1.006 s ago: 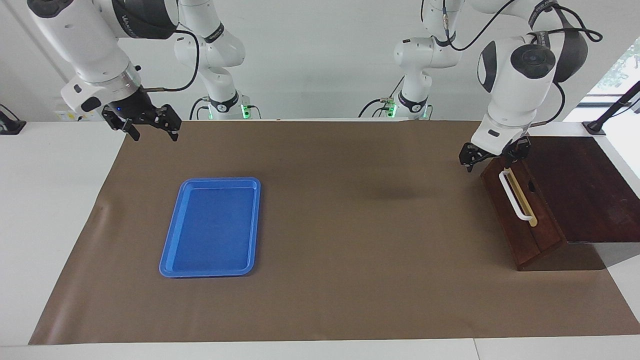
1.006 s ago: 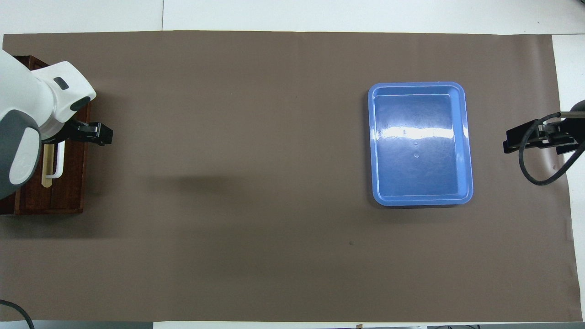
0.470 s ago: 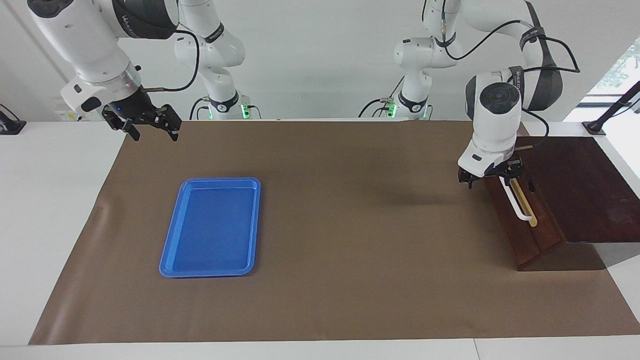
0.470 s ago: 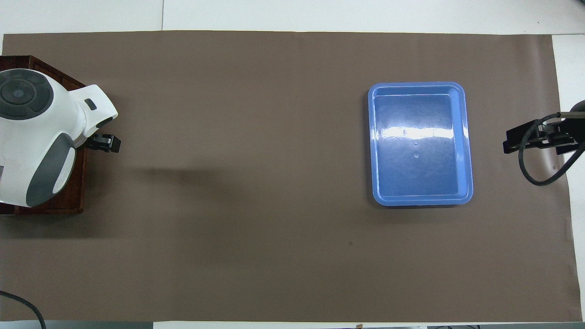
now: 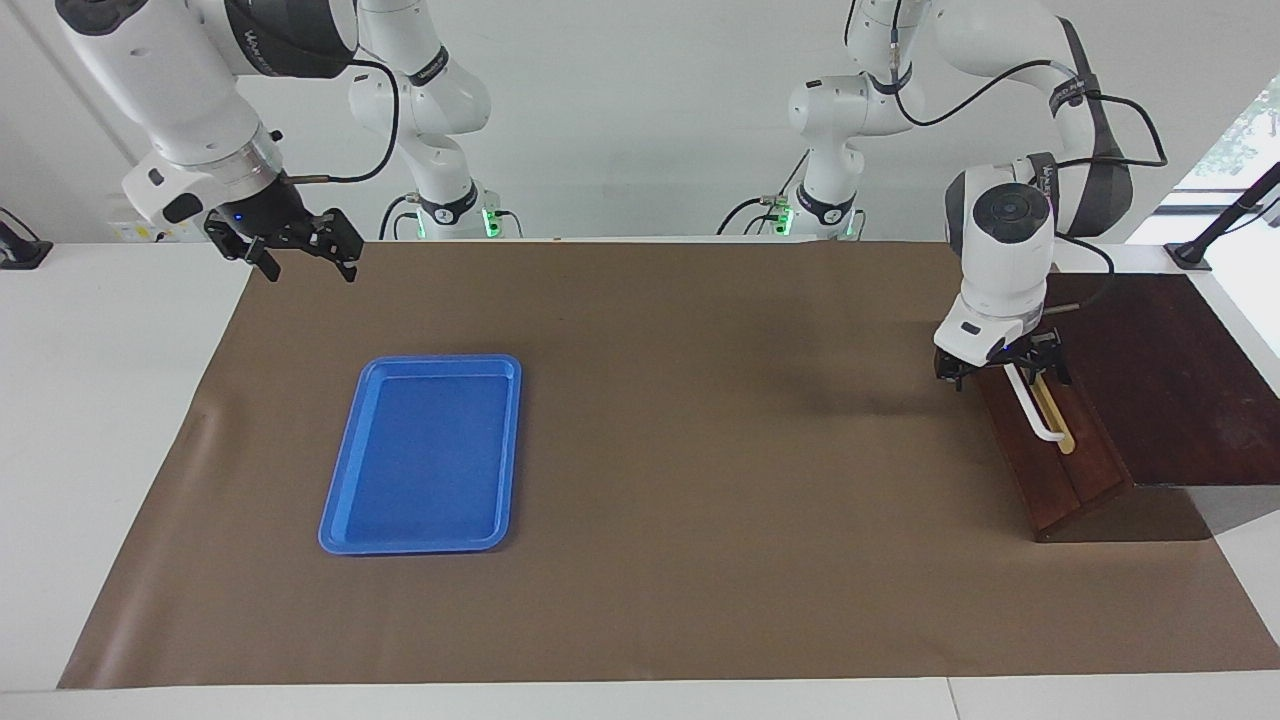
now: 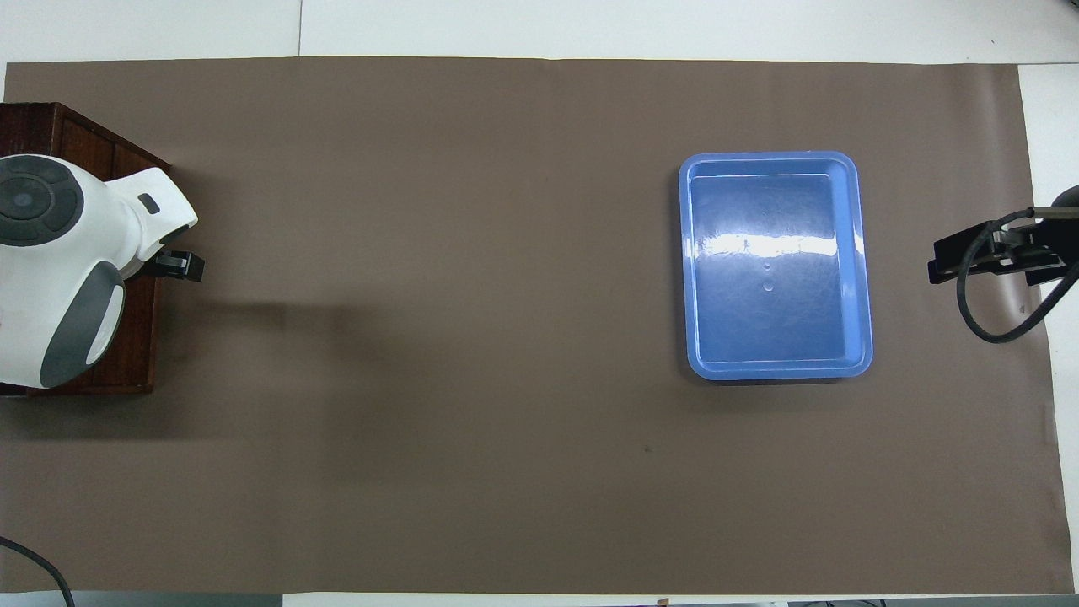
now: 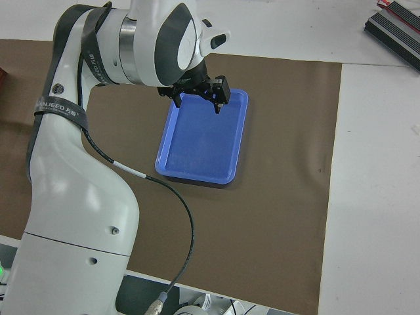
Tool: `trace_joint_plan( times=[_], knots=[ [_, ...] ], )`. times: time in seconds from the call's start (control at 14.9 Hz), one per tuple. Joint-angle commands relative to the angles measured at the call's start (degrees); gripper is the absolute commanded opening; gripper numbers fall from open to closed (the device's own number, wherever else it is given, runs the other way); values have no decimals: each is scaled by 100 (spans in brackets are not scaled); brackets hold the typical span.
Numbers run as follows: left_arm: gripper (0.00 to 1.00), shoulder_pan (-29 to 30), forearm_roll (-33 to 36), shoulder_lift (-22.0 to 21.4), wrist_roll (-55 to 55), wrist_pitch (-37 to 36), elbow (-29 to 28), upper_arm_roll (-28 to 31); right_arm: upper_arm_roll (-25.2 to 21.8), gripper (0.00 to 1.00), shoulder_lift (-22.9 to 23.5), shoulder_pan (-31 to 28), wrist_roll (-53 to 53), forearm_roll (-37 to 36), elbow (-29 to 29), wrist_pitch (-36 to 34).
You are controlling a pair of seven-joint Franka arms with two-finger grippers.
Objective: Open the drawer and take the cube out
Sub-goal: 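Pull the drawer open toward the robot with the left gripper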
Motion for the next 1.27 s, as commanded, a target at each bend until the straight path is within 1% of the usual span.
trace_joint_plan(
  times=[0.0, 0.54, 0.74, 0.8, 1.01, 1.21],
  knots=[
    [100, 99, 135, -15, -52, 300, -160, -18, 48, 100, -21, -80, -131, -63, -25, -53],
    [100, 187, 135, 64, -69, 590, -353, -18, 48, 100, -21, -80, -131, -63, -25, -53],
    [100, 135, 135, 205, -87, 695, -353, -18, 48, 100, -21, -80, -131, -63, -25, -53],
    [100, 117, 135, 292, -96, 722, -345, -18, 48, 100, -21, -80, -131, -63, -25, -53],
    [100, 74, 126, 354, -104, 748, -204, -27, 48, 100, -21, -80, -131, -63, -25, -53],
    [100, -137, 108, 407, -366, 740, -99, -36, 48, 100, -21, -80, -131, -63, -25, -53]
  ],
)
